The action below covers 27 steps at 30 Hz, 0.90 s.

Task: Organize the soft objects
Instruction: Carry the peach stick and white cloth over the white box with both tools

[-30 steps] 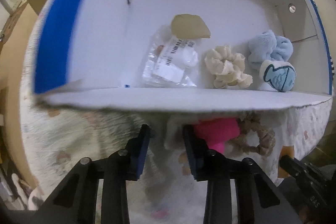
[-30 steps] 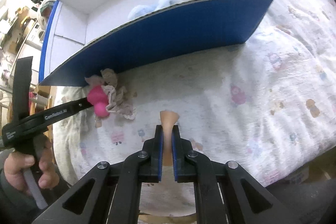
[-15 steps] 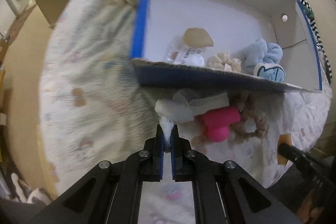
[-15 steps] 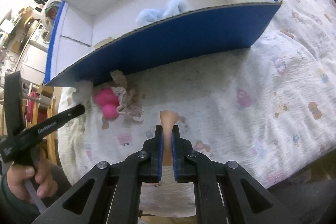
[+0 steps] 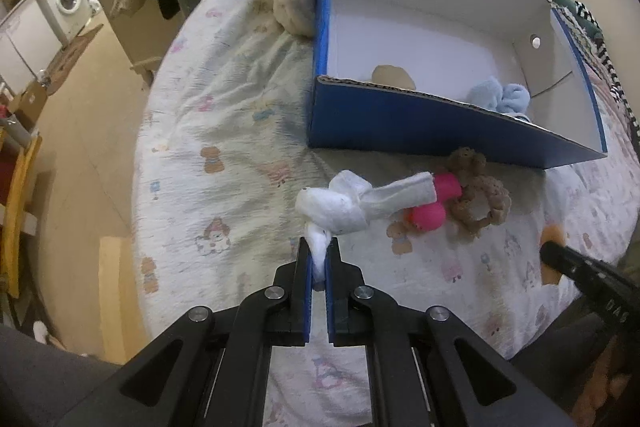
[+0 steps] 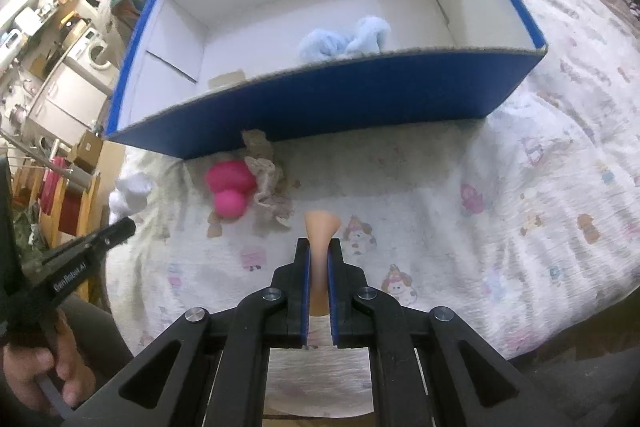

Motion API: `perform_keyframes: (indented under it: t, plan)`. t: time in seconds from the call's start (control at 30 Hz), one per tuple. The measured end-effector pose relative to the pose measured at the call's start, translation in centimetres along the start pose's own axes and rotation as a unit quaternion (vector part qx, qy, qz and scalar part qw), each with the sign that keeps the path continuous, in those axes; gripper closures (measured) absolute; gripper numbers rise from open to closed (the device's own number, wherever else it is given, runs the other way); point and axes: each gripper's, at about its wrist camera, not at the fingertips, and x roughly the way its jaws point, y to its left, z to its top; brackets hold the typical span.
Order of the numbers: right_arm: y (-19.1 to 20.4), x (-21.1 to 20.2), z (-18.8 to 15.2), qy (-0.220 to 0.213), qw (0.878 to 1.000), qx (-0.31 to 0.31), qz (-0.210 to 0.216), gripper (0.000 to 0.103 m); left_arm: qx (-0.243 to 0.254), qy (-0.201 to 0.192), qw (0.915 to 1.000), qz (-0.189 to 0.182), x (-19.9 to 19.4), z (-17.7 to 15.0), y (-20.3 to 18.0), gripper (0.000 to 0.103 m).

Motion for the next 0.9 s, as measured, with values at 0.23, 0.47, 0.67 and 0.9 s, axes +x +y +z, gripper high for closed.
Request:
perform_keyframes:
  t: [0.23,0.47,0.67,0.9]
  plan:
    - [1.0,-3.0,0.3,-0.039,0.999,-0.004,0.035,0.094,0.003,-0.042,0.9985,0.034,-3.3,-1.1,0.2,0.098]
    - [0.5,-4.6,0.8,-0.058,0.997,0.006,0.052,0.094,0.018,-0.082,0.9959,0.034,-8.0,-0.2,-1.2,0.098]
    - [0.0,-4.5,1.9,-0.056,0.996,0.023,0.063,0.094,0.040,-0.081,0.9957,0.019,-8.5,2.0,-3.3,0.098]
    - [-0.1,-6.0,5.0,-0.070,0.995,0.015,0.069,0.094,0.054,-0.079,0.9953,0.011,-7.8,6.1,-5.0,0.098]
